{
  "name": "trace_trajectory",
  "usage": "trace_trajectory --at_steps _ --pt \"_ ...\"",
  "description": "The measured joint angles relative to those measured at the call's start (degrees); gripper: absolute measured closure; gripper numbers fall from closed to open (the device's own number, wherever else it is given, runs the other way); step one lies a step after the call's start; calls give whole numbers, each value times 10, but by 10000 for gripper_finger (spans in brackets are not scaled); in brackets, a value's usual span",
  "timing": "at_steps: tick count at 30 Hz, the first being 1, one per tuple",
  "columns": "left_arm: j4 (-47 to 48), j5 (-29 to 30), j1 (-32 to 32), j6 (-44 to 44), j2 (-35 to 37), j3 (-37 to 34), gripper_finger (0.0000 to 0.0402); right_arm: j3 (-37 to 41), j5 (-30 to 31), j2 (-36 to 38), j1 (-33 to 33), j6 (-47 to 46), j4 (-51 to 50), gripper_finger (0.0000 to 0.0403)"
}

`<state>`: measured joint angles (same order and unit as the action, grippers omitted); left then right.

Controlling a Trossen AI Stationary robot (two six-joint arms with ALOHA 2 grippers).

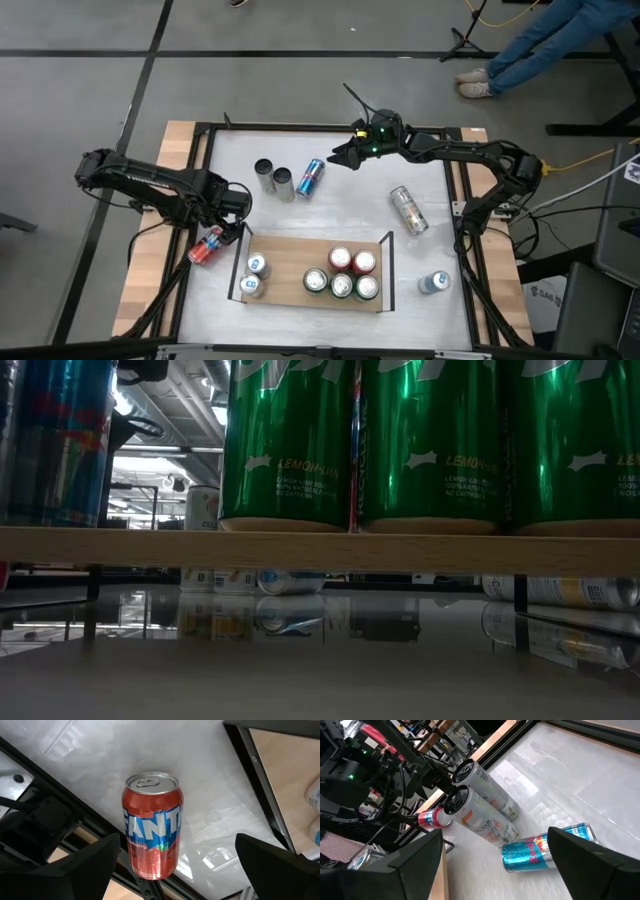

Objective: Place canned beverage on shelf
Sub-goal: Put the red soda can on the shelf aligned with the other red soda can

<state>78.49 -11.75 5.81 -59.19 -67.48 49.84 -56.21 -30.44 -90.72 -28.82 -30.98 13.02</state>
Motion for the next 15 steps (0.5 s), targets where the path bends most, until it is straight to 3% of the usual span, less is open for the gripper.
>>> trace_trajectory --at_steps 15 --pt "7 -38 -100 4 -1 -3 14 0 0 0 0 0 0 56"
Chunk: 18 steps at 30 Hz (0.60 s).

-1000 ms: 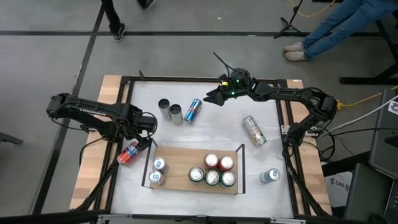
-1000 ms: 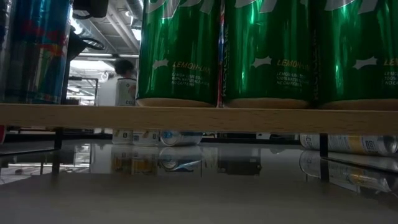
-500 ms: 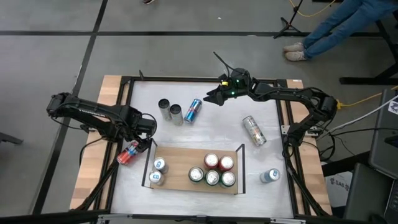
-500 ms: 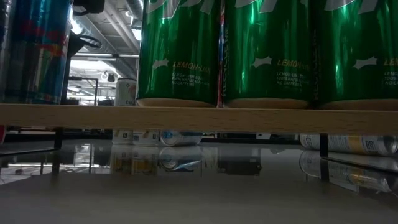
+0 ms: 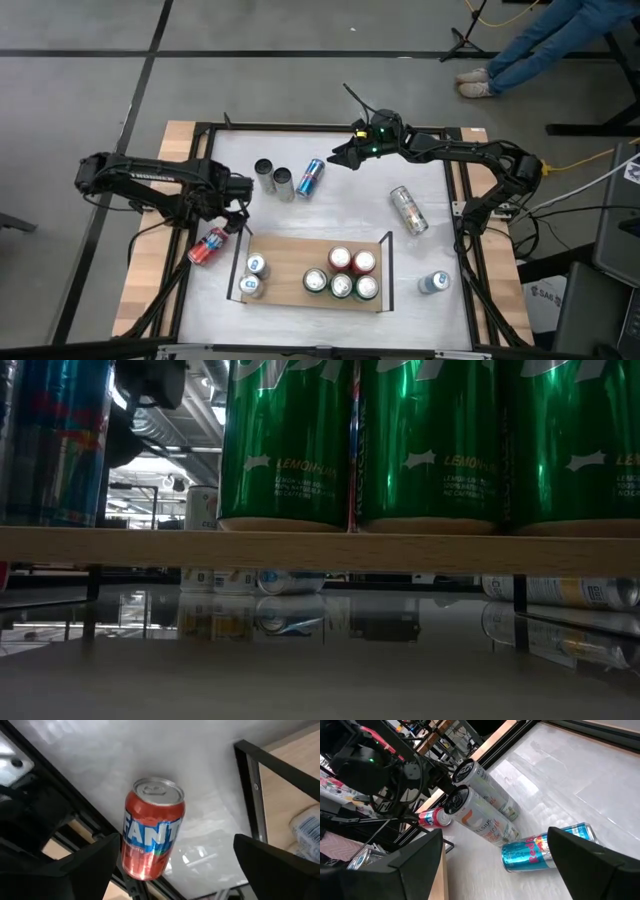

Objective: Place canned beverage on shelf
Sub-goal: Put the red soda can on the shelf aligned with the other red soda can

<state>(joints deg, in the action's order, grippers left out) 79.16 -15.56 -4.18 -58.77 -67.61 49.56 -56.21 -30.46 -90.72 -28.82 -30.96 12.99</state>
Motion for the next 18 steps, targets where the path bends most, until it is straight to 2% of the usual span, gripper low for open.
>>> trace_trajectory --at_steps 6,11,18 --pt "16 -20 -35 -11 0 -1 14 0 -1 0 0 0 0 56" --pt "57 -44 -57 -97 0 -1 14 0 -1 0 0 0 0 56" --pt "38 -63 -51 -212 -5 -1 14 0 -1 0 0 0 -1 56"
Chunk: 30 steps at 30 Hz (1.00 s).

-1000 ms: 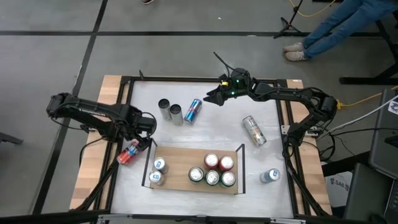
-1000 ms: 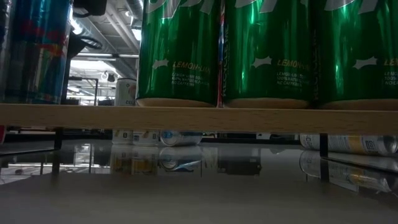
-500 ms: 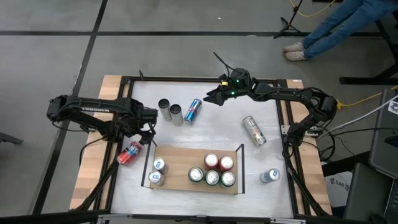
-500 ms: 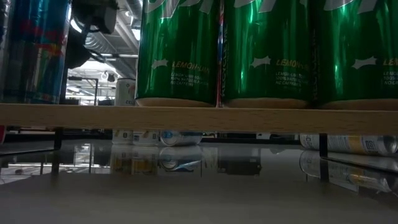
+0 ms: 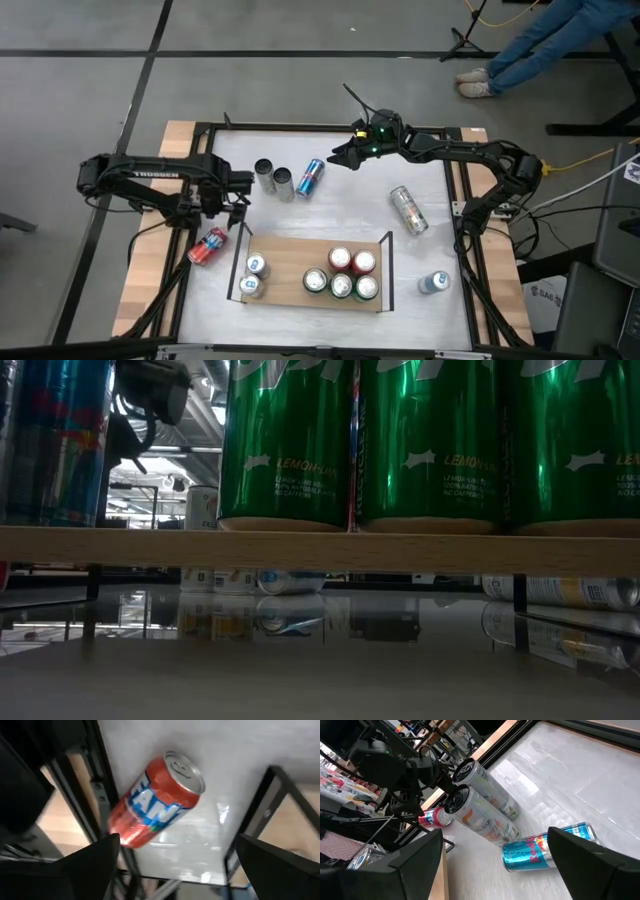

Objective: Place canned beverage on shelf
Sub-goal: Put the red soda can on the shelf aligned with the other red soda can

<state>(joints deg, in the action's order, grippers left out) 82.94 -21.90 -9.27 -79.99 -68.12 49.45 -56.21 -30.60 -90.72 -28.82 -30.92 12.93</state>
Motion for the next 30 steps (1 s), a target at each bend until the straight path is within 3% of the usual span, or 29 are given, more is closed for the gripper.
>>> trace_trajectory --at_steps 18,30 --pt "-33 25 104 -262 -2 0 14 0 0 0 0 31 0 56" --pt "-71 40 116 -264 -2 -59 14 0 0 0 0 43 0 56"
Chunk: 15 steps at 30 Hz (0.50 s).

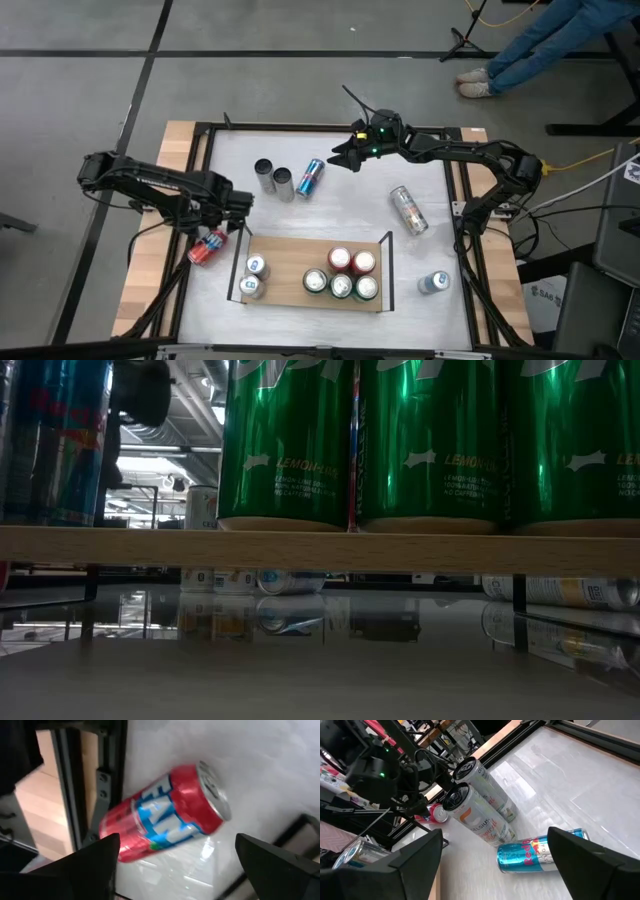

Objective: Place canned beverage on shelf
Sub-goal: Put the red soda can on the shelf aligned with the other red soda can

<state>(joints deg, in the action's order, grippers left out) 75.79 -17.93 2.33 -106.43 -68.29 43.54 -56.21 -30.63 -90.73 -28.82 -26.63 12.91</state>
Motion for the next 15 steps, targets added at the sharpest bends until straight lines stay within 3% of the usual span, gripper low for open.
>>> trace_trajectory --at_steps 15 --pt "-75 -11 13 15 0 -69 14 0 0 0 0 0 0 56"
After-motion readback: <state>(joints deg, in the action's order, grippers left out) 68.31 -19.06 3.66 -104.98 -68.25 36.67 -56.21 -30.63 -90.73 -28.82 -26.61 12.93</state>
